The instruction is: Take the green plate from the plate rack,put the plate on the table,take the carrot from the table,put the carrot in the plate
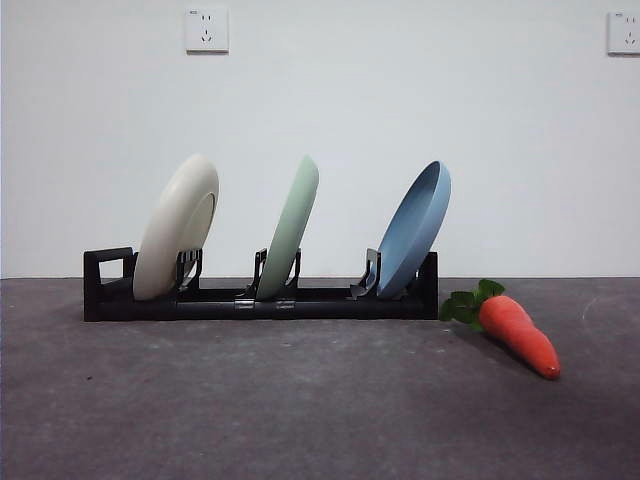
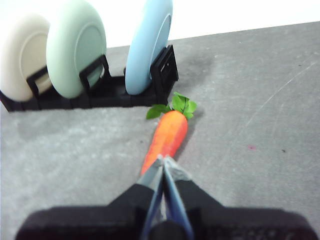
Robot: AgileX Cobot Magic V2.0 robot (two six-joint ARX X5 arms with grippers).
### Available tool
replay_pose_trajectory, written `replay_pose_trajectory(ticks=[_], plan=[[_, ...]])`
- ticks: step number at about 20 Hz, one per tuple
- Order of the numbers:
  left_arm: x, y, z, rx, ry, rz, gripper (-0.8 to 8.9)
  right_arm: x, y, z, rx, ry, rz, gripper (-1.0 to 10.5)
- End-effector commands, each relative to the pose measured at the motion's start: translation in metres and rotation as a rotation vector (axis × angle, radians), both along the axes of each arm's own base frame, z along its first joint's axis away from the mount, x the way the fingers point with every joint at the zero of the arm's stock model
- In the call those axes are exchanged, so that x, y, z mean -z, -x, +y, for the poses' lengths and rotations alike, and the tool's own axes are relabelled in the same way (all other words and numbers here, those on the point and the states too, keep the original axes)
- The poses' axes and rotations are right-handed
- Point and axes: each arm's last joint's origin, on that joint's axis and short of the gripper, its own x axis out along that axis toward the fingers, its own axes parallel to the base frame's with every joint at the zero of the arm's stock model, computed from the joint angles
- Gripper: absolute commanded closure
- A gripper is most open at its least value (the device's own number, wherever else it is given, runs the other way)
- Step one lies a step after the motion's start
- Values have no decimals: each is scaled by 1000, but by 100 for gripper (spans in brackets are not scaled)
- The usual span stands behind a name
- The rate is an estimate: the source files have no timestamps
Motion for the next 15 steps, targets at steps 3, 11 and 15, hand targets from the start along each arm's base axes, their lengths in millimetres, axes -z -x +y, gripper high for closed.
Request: replay_pose_trajectory(ticks=[3,11,15], plan=[[-11,2,-2,52,143,-18,820,-8,1,0,26,-141,16,957],[-65,16,-4,135,189,-53,820,-46,3,0,29,-239,7,958],[-92,21,-6,197,190,-40,820,-75,4,0,32,-225,66,958]])
